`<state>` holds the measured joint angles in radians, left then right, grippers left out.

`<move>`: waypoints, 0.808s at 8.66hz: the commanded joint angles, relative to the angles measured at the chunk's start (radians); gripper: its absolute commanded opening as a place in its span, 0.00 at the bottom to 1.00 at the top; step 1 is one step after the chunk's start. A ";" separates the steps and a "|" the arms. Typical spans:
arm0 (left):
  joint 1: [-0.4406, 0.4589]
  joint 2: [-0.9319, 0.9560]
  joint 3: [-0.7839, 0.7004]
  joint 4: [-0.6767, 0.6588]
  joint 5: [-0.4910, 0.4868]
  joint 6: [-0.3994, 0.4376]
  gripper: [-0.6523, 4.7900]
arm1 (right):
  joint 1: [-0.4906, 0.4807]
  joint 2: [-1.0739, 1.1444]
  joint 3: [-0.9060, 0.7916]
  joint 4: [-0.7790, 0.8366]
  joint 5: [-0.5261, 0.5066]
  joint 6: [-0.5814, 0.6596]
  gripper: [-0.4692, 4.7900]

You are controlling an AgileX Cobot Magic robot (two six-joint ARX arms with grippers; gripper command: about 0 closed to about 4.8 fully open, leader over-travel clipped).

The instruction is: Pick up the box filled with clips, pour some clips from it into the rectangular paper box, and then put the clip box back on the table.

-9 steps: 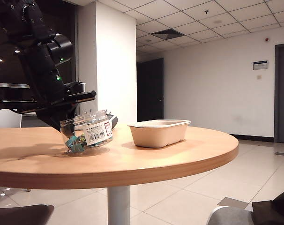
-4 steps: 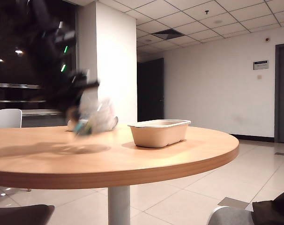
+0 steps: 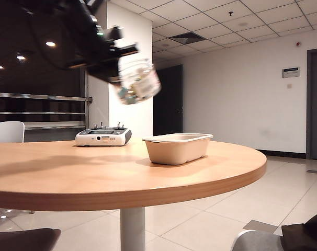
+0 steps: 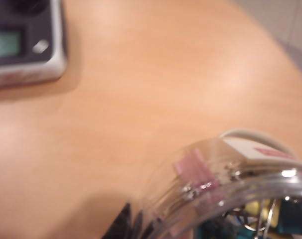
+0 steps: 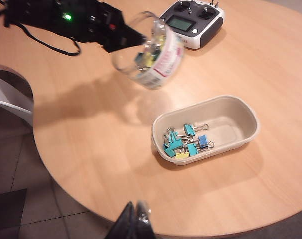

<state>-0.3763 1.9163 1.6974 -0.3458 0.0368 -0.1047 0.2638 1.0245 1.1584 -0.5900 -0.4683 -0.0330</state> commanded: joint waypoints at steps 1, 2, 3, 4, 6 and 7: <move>-0.102 0.257 -0.007 0.656 -0.080 0.217 0.11 | 0.002 -0.041 0.004 -0.012 -0.001 -0.114 0.09; -0.108 0.272 -0.015 0.709 -0.079 0.238 0.11 | 0.002 -0.042 0.004 -0.015 -0.001 -0.126 0.09; -0.125 0.299 -0.154 1.086 -0.066 0.320 0.11 | 0.002 -0.042 0.004 -0.015 0.000 -0.129 0.09; -0.131 0.301 -0.243 1.254 -0.059 0.368 0.11 | 0.002 -0.043 0.004 -0.015 0.000 -0.135 0.09; -0.144 0.329 -0.294 1.395 -0.036 0.486 0.11 | 0.002 -0.043 0.003 -0.015 0.000 -0.136 0.09; -0.174 0.438 -0.292 1.788 -0.081 0.823 0.11 | 0.002 -0.045 -0.025 -0.026 0.006 -0.152 0.09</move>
<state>-0.5503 2.3470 1.4017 1.4139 -0.0456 0.6861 0.2646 0.9840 1.1316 -0.6201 -0.4637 -0.1814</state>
